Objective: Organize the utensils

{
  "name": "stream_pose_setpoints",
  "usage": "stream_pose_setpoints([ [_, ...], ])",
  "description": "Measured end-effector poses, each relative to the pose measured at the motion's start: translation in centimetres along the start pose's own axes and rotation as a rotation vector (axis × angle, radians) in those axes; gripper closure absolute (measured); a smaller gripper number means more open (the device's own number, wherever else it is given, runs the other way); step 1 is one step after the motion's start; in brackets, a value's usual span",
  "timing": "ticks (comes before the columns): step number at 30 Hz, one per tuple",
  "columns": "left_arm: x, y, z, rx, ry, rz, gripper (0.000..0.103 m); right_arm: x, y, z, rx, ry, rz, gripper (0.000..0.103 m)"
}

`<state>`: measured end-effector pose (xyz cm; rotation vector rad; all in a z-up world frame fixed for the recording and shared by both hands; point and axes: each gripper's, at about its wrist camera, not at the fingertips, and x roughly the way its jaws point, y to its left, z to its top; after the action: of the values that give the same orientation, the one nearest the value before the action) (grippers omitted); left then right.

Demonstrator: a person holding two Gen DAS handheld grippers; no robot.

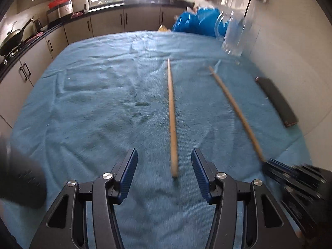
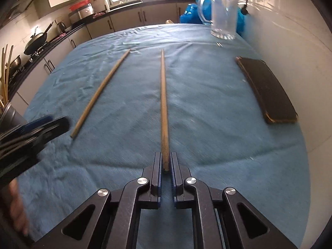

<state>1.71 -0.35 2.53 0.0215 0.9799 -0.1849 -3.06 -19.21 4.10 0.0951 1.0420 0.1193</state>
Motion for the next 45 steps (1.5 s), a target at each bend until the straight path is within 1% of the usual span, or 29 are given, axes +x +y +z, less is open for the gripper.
stream_pose_setpoints([
  [3,1.9,-0.2,0.9,-0.006,0.041,0.016,0.051,-0.4,-0.9,-0.4,0.017,0.015,0.019,0.095],
  [4,2.1,-0.3,1.0,-0.004,0.036,0.027,0.054,-0.4,-1.1,-0.5,0.018,0.017,0.022,0.095],
  [5,2.3,-0.4,1.3,0.003,0.03,0.042,0.059,-0.4,-1.2,-0.5,0.019,0.018,0.025,0.095],
  [6,2.5,-0.6,1.5,0.015,0.03,0.063,0.072,-0.4,-1.2,-0.6,0.017,0.019,0.025,0.095],
  [7,2.7,-0.8,1.6,0.022,0.03,0.073,0.093,-0.4,-1.1,-0.6,0.012,0.019,0.022,0.095],
  [8,2.7,-0.8,1.8,0.021,0.038,0.073,0.096,-0.4,-1.1,-0.6,0.009,0.019,0.019,0.095],
  [10,2.6,-0.5,1.9,-0.005,0.051,0.06,0.096,-0.4,-1.1,-0.6,0.012,0.021,0.022,0.095],
  [13,1.6,-0.1,0.7,-0.018,0.065,0.047,0.096,-0.8,-1.2,-1.0,0.01,0.031,0.03,0.095],
  [16,-0.3,0.1,-1.9,-0.025,0.082,0.02,0.096,-1.8,-1.1,-2.2,-0.014,0.036,0.02,0.095],
  [18,-2.0,0.3,-4.2,-0.04,0.1,-0.003,0.096,-2.5,-1.1,-3.4,-0.028,0.049,0.017,0.095],
  [21,-3.7,0.1,-6.0,-0.051,0.101,-0.043,0.096,-3.6,-1.4,-5.5,-0.027,0.06,0.044,0.094],
  [23,-5.1,0.0,-6.7,-0.035,0.069,-0.027,0.096,-4.1,-1.7,-6.2,-0.018,0.055,0.073,0.087],
  [24,-6.0,0.0,-6.9,-0.026,0.039,-0.013,0.093,-4.3,-1.9,-6.4,-0.011,0.051,0.08,0.076],
  [25,-6.7,-0.1,-7.0,-0.024,0.017,-0.002,0.086,-4.7,-2.0,-6.7,-0.004,0.04,0.08,0.067],
  [26,-7.8,0.1,-7.0,-0.027,-0.02,0.019,0.081,-5.2,-2.0,-6.8,-0.001,0.025,0.074,0.065],
  [27,-8.6,0.2,-7.0,-0.029,-0.054,0.034,0.068,-5.6,-1.9,-6.9,-0.002,0.009,0.065,0.065],
  [28,-9.2,0.3,-7.1,-0.029,-0.076,0.045,0.059,-6.1,-1.9,-7.0,-0.001,-0.011,0.052,0.065],
  [29,-10.0,0.4,-7.2,-0.026,-0.108,0.066,0.057,-6.4,-1.8,-7.0,0.002,-0.026,0.044,0.065],
  [31,-11.3,0.3,-7.4,-0.008,-0.158,0.109,0.055,-7.1,-1.6,-6.9,0.01,-0.06,0.038,0.063],
  [35,-12.7,0.5,-7.9,0.012,-0.2,0.158,0.053,-7.9,-0.7,-7.0,0.004,-0.111,0.011,0.062],
  [41,-13.1,0.8,-7.9,0.004,-0.213,0.168,0.053,-8.2,0.2,-7.4,-0.026,-0.131,-0.013,0.061],
  [45,-13.3,0.7,-8.2,0.0,-0.215,0.168,0.053,-8.4,0.3,-7.7,-0.032,-0.137,-0.021,0.057],
])
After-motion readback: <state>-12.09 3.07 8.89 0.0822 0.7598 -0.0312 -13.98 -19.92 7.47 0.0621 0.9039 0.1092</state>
